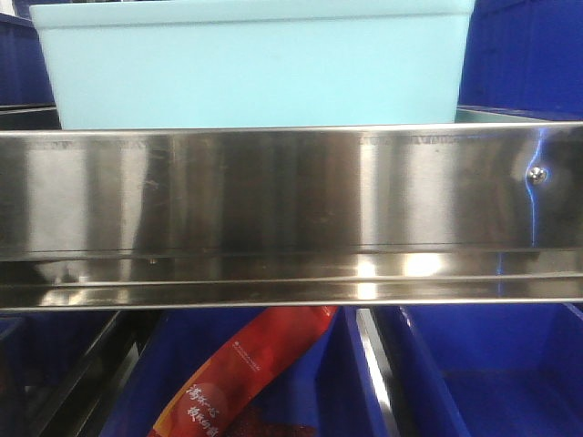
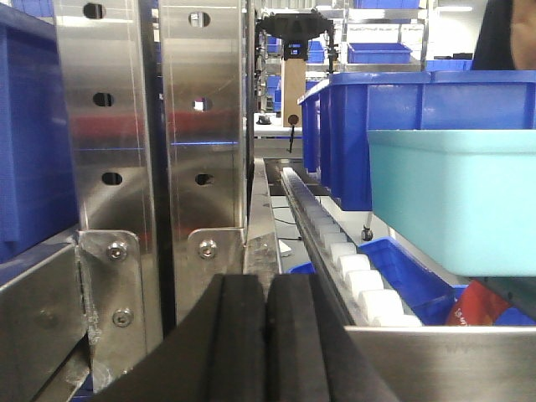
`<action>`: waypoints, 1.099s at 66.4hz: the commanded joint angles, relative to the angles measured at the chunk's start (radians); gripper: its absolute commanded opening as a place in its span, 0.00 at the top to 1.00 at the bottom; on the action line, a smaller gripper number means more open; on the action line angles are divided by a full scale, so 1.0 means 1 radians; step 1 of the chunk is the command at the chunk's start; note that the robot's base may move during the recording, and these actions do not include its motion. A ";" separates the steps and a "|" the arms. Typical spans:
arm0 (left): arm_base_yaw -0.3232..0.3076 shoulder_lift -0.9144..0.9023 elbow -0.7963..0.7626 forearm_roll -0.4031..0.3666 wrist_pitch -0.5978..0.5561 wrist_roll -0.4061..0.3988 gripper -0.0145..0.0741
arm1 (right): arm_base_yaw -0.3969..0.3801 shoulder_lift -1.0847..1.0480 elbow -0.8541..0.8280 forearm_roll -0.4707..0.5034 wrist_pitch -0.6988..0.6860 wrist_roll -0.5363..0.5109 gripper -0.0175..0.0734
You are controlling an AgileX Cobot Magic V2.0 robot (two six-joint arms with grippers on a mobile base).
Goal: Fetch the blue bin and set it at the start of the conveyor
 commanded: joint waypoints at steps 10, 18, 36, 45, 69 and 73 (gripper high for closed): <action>0.007 -0.004 -0.001 0.003 -0.020 0.001 0.96 | -0.004 -0.004 0.000 -0.008 -0.023 0.000 0.99; 0.007 -0.004 -0.001 0.003 -0.020 0.001 0.96 | -0.004 -0.004 0.000 -0.008 -0.023 0.000 0.99; 0.007 -0.004 -0.001 0.003 -0.020 0.001 0.96 | -0.004 -0.004 0.000 -0.008 -0.023 0.000 0.99; 0.007 -0.004 -0.001 0.003 -0.020 0.001 0.96 | -0.004 -0.004 0.000 -0.008 -0.023 0.000 0.99; 0.007 -0.004 -0.001 0.003 -0.033 0.001 0.96 | -0.004 -0.004 0.000 -0.008 -0.023 0.000 0.99; 0.007 -0.004 -0.001 0.003 -0.066 0.001 0.96 | -0.004 -0.004 0.000 -0.008 -0.031 0.000 0.99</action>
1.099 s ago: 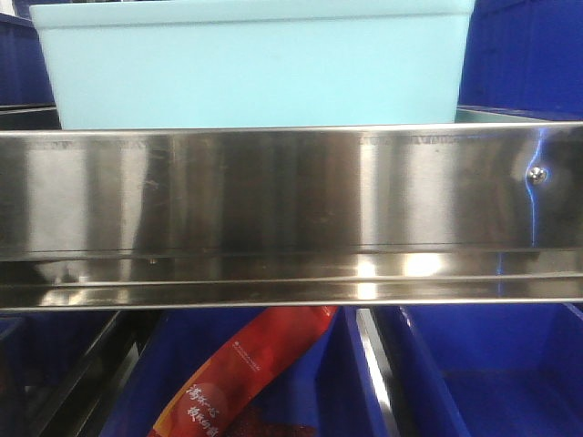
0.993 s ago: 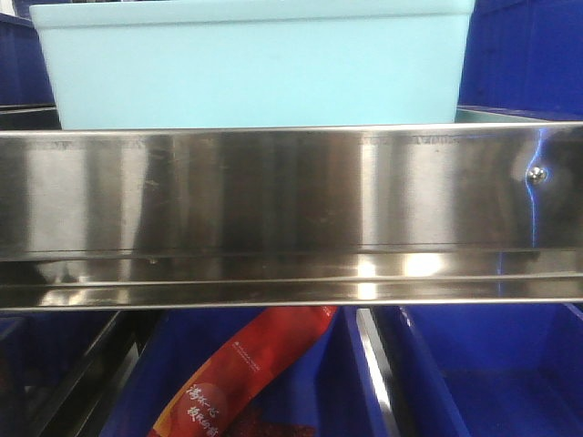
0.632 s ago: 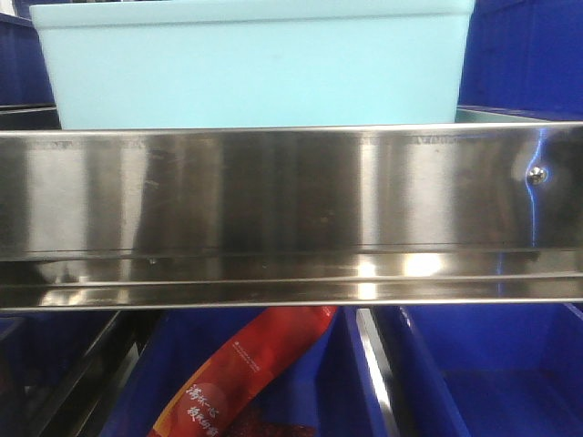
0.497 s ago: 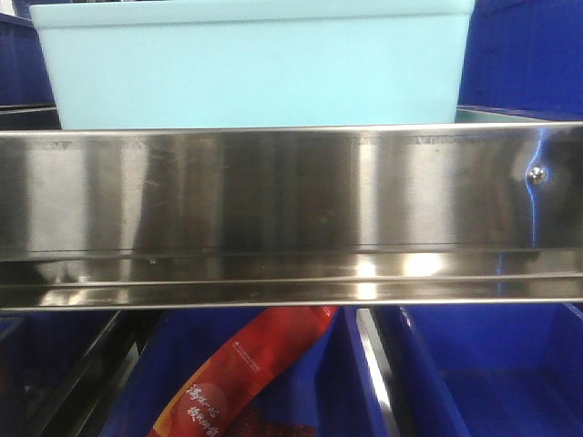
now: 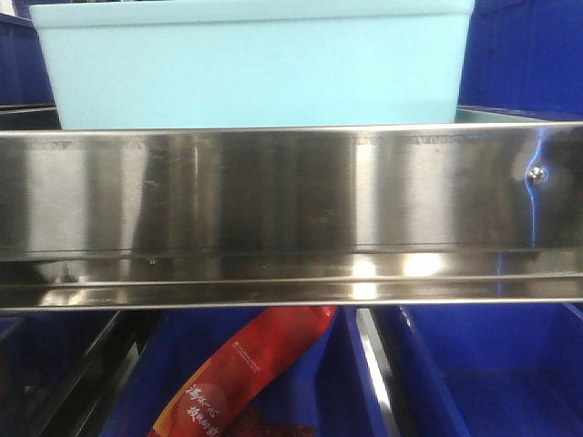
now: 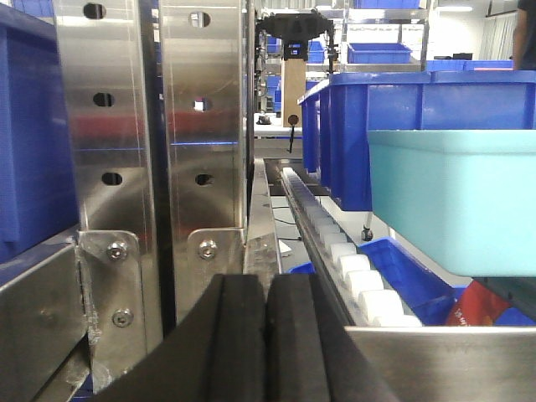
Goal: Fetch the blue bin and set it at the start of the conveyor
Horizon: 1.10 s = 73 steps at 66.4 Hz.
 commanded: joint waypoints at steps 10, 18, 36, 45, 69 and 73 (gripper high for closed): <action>0.007 -0.003 -0.038 0.005 0.012 0.001 0.96 | -0.004 -0.004 -0.003 0.001 -0.085 0.000 0.99; 0.007 -0.003 -0.126 0.005 0.077 0.001 0.96 | -0.004 -0.004 -0.080 0.001 -0.030 0.000 0.99; 0.007 0.090 -0.352 0.005 0.221 0.001 0.96 | -0.004 0.010 -0.267 0.001 0.079 0.000 0.99; 0.007 0.264 -0.481 0.002 0.243 0.001 0.96 | -0.004 0.126 -0.380 0.008 0.143 0.000 0.99; 0.007 0.654 -0.768 -0.005 0.313 0.001 0.96 | -0.004 0.497 -0.679 0.015 0.200 0.000 0.99; 0.007 0.682 -0.782 -0.005 0.290 0.001 0.96 | -0.004 0.542 -0.710 0.015 0.195 0.000 0.99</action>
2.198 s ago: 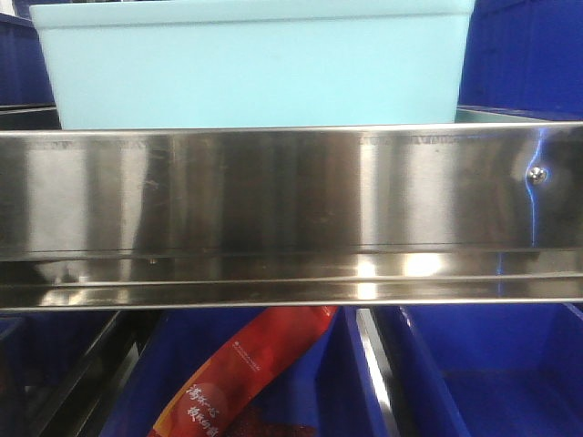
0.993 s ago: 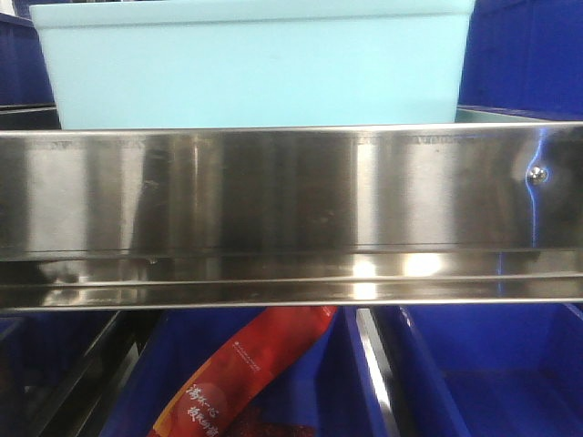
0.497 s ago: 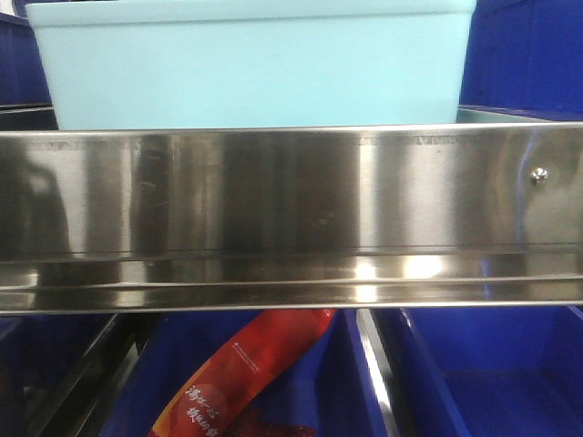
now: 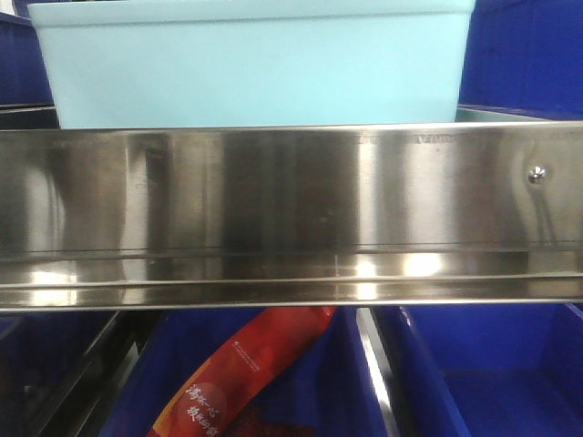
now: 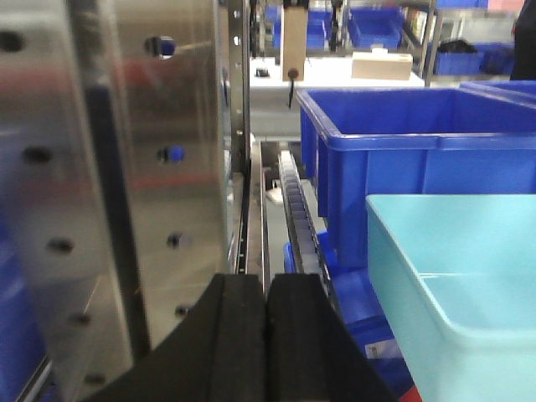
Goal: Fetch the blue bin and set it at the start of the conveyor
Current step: 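Lower both grippers onto the light-blue bin's side walls and close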
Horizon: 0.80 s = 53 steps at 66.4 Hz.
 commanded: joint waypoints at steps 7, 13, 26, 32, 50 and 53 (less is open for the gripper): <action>0.007 0.058 -0.028 -0.030 -0.074 0.001 0.96 | -0.004 0.103 -0.064 0.004 -0.043 0.000 0.99; 0.007 0.064 -0.028 -0.079 -0.080 0.001 0.96 | -0.004 0.122 -0.064 0.006 -0.038 0.000 0.99; 0.007 0.071 -0.051 -0.103 -0.078 0.001 0.96 | 0.008 0.197 -0.126 0.049 0.064 0.000 0.99; 0.002 0.107 -0.121 -0.113 0.020 0.001 0.96 | 0.052 0.261 -0.204 0.079 0.140 0.000 0.99; -0.156 0.308 -0.273 -0.103 0.070 -0.021 0.96 | 0.215 0.531 -0.381 0.075 0.201 0.048 0.96; -0.172 0.353 -0.297 -0.077 0.074 -0.058 0.96 | 0.231 0.571 -0.405 0.070 0.201 0.079 0.96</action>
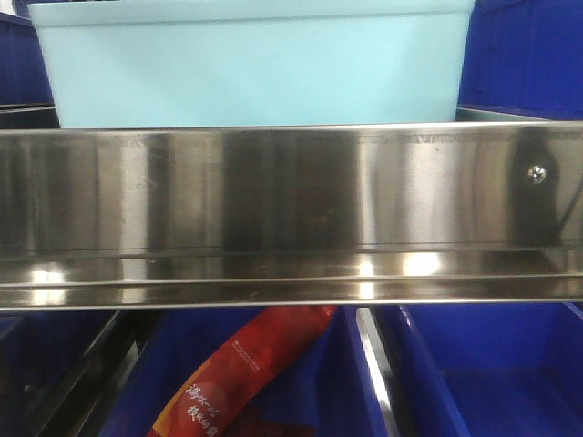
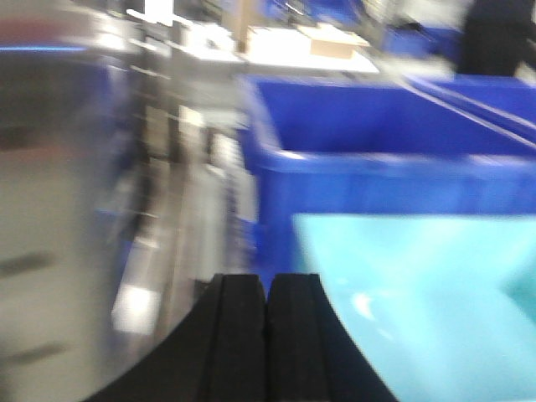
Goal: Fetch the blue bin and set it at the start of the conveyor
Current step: 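Lower both grippers onto the light-blue bin's side walls and close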
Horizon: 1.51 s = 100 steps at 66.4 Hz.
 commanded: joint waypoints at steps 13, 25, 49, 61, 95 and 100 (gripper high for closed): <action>-0.098 0.247 -0.163 0.270 0.066 -0.319 0.96 | 0.107 0.221 -0.152 -0.236 0.051 0.344 0.96; -0.174 0.404 -0.324 0.471 0.181 -0.534 0.96 | 0.229 0.339 -0.269 -0.503 0.162 0.549 0.96; -0.203 0.656 -0.658 0.420 0.520 -0.546 0.96 | 0.259 0.598 -0.573 -0.459 0.426 0.573 0.96; -0.213 0.714 -0.705 0.413 0.559 -0.544 0.96 | 0.259 0.707 -0.692 -0.372 0.515 0.521 0.96; -0.213 0.722 -0.705 0.341 0.562 -0.507 0.96 | 0.257 0.780 -0.818 -0.355 0.608 0.502 0.84; -0.213 0.722 -0.705 0.343 0.551 -0.493 0.96 | 0.257 0.784 -0.818 -0.355 0.612 0.502 0.69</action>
